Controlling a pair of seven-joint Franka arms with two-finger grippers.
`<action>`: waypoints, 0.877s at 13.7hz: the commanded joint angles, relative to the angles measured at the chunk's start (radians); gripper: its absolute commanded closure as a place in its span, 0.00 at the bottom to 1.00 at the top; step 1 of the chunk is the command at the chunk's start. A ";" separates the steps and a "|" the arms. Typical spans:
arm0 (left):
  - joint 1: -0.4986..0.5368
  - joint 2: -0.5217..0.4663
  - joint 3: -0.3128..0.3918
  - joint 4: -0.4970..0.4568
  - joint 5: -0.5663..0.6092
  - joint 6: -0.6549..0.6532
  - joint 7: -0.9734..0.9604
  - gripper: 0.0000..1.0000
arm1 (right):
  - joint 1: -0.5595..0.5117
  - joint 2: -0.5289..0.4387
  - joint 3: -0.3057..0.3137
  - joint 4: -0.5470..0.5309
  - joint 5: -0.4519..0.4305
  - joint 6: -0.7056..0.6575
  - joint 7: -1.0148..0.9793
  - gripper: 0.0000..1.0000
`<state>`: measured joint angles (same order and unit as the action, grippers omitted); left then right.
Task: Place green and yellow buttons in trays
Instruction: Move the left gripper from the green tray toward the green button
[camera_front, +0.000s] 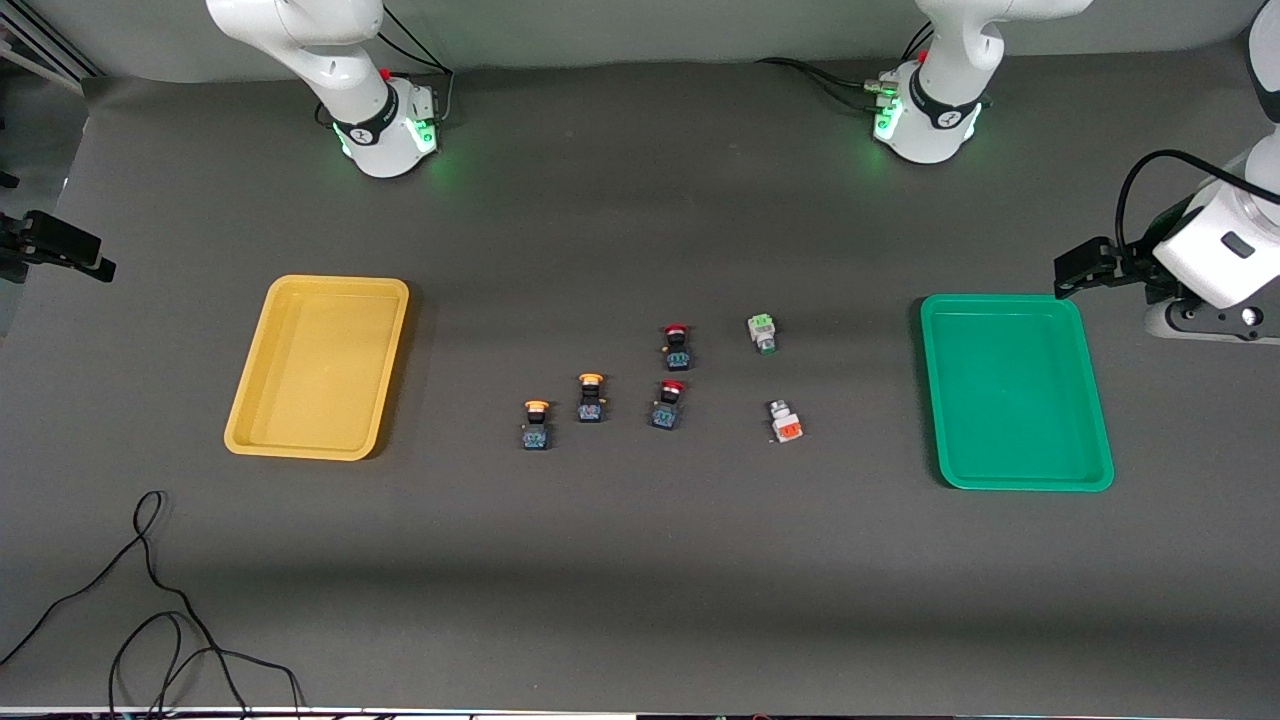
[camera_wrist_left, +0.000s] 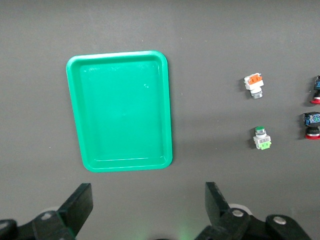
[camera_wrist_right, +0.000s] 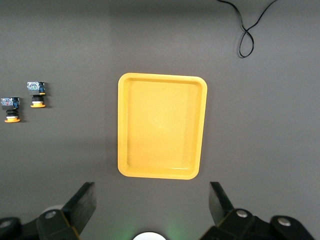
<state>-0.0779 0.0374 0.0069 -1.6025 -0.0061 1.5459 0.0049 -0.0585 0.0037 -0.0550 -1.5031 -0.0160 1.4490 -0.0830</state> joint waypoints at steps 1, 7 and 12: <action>-0.014 -0.014 0.007 -0.005 -0.008 0.002 -0.013 0.00 | -0.014 0.012 0.014 0.032 -0.013 -0.019 -0.012 0.00; -0.036 -0.013 -0.010 -0.022 -0.008 0.017 -0.062 0.00 | -0.006 0.022 0.012 0.035 -0.015 -0.036 -0.020 0.00; -0.108 -0.014 -0.010 -0.066 -0.008 0.074 -0.182 0.00 | 0.000 0.028 0.012 0.034 -0.015 -0.039 -0.018 0.00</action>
<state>-0.1430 0.0387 -0.0105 -1.6323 -0.0115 1.5817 -0.1020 -0.0582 0.0164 -0.0490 -1.5009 -0.0160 1.4319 -0.0839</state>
